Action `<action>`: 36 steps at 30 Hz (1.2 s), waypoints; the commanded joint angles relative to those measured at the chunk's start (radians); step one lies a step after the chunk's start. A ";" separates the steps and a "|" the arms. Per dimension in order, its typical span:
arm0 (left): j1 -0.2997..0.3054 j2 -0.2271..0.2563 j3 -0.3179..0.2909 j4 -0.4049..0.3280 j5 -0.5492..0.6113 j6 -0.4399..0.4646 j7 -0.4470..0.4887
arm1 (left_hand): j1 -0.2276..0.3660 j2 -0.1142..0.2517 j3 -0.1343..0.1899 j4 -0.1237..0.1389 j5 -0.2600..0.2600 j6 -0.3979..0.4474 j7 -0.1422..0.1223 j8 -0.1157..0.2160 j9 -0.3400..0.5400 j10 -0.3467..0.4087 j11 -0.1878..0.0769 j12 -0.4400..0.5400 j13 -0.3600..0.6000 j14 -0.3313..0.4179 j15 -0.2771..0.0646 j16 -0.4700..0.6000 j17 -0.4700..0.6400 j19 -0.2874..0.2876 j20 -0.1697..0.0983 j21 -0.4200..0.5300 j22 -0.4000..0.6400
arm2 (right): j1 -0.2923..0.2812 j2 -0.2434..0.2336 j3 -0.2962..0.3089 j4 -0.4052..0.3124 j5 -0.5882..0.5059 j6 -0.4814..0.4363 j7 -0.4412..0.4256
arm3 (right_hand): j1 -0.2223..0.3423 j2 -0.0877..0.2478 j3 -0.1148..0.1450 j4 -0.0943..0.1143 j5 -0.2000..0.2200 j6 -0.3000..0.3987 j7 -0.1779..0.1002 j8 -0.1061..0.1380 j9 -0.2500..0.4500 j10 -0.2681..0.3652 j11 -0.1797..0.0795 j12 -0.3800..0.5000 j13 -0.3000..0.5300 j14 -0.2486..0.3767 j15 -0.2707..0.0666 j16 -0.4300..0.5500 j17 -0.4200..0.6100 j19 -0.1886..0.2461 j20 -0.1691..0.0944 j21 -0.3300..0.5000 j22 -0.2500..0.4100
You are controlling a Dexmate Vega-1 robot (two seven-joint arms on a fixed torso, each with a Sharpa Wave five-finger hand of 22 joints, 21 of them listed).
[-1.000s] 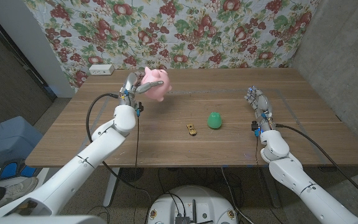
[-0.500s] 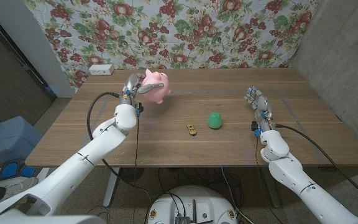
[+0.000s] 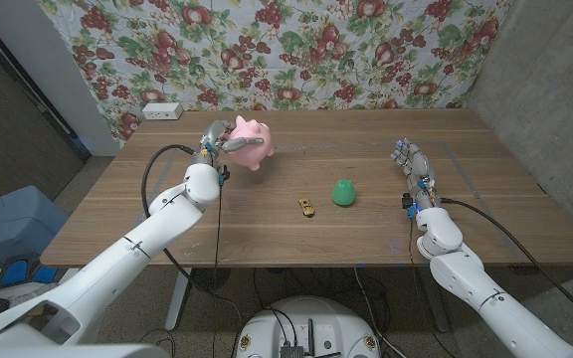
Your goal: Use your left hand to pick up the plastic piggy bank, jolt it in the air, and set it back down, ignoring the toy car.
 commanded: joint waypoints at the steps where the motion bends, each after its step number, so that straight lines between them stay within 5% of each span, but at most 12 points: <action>1: -0.042 0.016 0.031 0.003 -0.021 0.093 -0.054 | 0.419 0.419 0.268 0.005 0.151 0.371 -0.185 0.007 0.217 0.245 -0.244 0.004 0.004 0.390 -0.522 0.005 0.001 0.033 -0.351 0.141 0.004 | 0.012 0.004 -0.005 0.016 0.004 -0.001 0.007 | -0.009 0.001 0.006 0.003 0.008 0.003 -0.003 0.000 0.004 0.007 0.000 -0.003 0.003 0.008 -0.002 0.001 0.002 0.007 -0.002 -0.001 0.006; 36: -0.166 0.047 0.178 0.031 0.046 0.263 -0.129 | 0.416 0.420 0.271 0.006 0.152 0.371 -0.186 -0.004 0.220 0.241 -0.244 0.004 0.004 0.390 -0.522 0.000 -0.003 0.033 -0.350 0.141 0.004 | 0.033 0.015 -0.010 0.047 0.015 0.007 0.016 | -0.010 0.001 0.007 0.004 0.008 0.001 -0.003 -0.001 0.004 0.005 0.000 -0.003 0.003 0.006 -0.001 0.001 0.001 0.006 -0.003 -0.002 0.006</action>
